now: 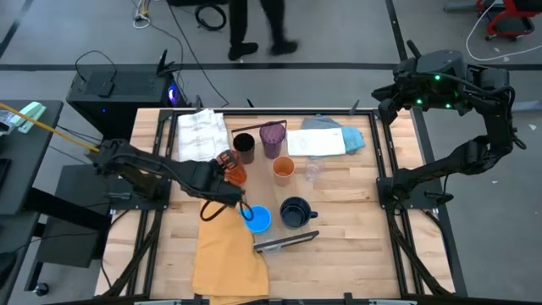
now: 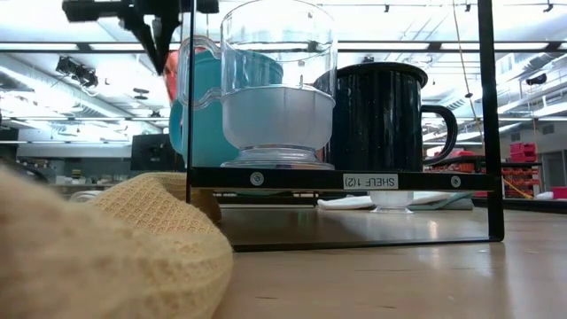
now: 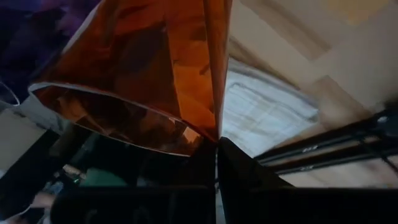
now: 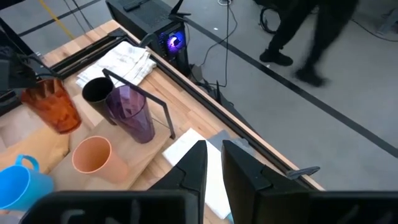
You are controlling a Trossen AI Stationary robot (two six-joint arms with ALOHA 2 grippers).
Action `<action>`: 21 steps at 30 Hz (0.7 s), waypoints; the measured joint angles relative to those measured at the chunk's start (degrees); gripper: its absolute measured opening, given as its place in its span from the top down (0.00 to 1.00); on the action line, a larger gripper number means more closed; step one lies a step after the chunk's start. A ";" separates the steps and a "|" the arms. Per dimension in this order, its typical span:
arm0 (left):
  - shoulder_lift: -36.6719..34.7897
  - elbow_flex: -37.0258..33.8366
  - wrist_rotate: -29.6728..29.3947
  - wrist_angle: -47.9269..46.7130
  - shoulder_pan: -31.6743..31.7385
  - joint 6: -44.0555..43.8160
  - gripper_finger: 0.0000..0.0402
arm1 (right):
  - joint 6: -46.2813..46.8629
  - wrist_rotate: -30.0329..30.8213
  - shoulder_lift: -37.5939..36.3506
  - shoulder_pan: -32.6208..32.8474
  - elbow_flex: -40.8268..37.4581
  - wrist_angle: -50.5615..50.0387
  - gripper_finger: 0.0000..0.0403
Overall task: Stack small to large cups/mugs on shelf
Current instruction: Put the brown cup on the shelf
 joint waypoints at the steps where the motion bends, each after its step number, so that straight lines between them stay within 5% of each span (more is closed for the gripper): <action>1: 0.00 -0.74 -0.78 0.01 -0.10 0.09 0.98 | 0.00 -0.30 0.00 0.00 0.00 0.00 0.87; 21: 0.00 -2.74 -1.49 15.86 -0.67 14.13 0.98 | 5.03 -1.67 0.28 0.02 0.00 0.00 0.87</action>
